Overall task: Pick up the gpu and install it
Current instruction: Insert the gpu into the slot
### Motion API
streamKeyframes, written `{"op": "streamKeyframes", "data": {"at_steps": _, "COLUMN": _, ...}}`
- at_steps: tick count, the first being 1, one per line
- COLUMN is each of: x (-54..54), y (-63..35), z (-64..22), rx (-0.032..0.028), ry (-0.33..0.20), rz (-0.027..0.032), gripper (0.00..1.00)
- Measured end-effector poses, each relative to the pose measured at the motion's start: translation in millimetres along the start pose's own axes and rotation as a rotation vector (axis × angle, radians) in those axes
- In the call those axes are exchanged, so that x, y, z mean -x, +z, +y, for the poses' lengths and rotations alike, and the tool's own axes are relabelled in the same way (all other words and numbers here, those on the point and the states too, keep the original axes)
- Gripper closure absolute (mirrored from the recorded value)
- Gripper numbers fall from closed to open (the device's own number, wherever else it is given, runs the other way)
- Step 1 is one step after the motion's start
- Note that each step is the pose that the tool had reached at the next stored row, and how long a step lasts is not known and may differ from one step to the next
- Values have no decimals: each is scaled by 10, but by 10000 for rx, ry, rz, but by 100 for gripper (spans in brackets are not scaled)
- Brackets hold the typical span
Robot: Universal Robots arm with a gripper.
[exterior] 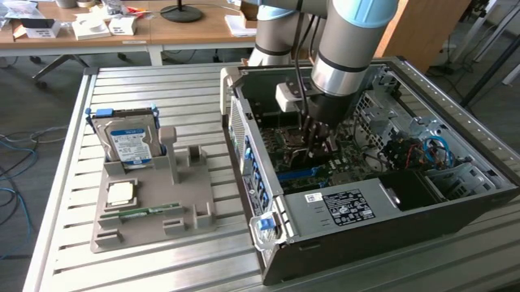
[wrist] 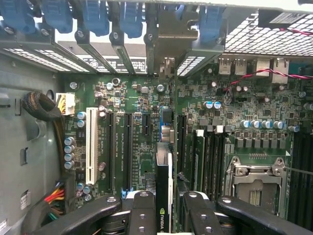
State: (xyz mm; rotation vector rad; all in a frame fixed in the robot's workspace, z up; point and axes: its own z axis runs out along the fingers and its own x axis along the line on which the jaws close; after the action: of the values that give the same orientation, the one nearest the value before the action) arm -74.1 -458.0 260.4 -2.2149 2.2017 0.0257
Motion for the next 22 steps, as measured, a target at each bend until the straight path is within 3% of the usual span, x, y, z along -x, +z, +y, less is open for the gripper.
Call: {"op": "streamKeyframes", "data": {"at_steps": 22, "x": -2, "y": 60, "z": 0, "rx": 0, "ry": 0, "rz": 1, "gripper": 74}}
